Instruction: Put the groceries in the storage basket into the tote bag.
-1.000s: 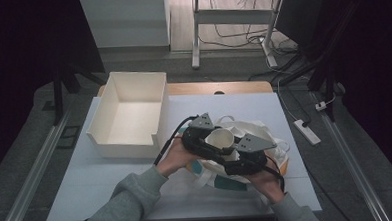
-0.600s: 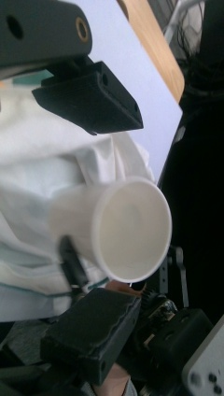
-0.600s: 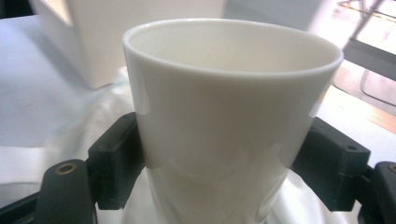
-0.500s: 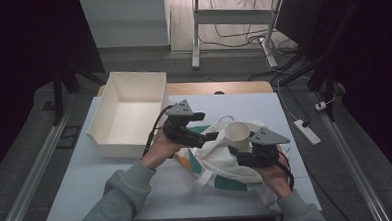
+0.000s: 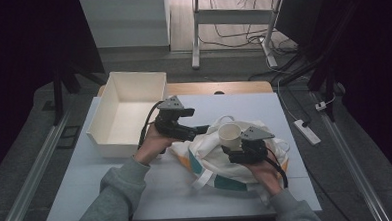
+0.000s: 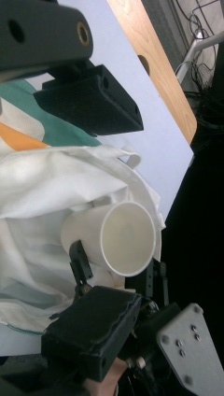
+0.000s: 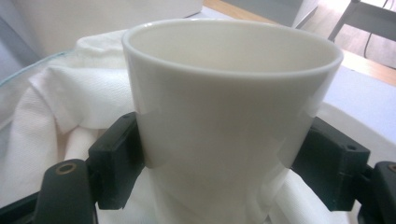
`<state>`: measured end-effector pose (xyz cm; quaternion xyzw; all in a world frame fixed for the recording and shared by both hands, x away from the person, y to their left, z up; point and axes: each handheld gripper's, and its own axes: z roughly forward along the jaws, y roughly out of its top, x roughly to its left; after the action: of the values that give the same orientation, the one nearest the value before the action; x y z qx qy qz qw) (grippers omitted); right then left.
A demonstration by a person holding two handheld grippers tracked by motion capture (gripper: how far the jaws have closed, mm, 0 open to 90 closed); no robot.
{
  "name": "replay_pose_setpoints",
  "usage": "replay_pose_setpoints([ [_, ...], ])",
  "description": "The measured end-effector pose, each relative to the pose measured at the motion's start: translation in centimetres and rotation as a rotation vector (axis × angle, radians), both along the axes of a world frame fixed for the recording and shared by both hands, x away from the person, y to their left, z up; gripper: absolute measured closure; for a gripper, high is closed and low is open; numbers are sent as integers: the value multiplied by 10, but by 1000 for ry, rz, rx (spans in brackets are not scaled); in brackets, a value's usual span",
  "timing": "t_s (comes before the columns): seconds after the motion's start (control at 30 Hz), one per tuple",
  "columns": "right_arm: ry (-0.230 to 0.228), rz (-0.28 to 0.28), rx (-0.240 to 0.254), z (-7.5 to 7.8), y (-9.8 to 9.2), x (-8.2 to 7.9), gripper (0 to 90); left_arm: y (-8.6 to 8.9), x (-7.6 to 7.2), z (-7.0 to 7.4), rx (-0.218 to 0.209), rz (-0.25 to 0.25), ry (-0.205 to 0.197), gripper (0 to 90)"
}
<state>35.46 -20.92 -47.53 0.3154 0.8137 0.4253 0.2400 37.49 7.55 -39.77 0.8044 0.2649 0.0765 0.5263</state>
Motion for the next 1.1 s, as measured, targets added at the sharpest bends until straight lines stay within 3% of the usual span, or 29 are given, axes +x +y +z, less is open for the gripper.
replay_pose_setpoints([
  [0.33, 41, 5, -39, -21, 2, 7, 222, 2, 3, -3, 26, -2, 15, 166],
  [0.5, 60, -12, -56, -19, -7, 9, 222, 4, 4, -4, 41, 5, 13, 166],
  [0.6, 79, -14, -42, -19, -12, 8, 223, 6, 4, -5, 44, 9, 16, 166],
  [0.73, 80, -3, -59, -19, -12, 7, 223, 7, 5, -6, 49, 13, 20, 167],
  [0.93, 69, -5, -28, -22, -11, 7, 227, 7, 7, -8, 57, 13, 23, 167],
  [1.1, 60, 10, -35, -23, -7, 5, 227, 5, 6, -8, 63, 10, 24, 167],
])
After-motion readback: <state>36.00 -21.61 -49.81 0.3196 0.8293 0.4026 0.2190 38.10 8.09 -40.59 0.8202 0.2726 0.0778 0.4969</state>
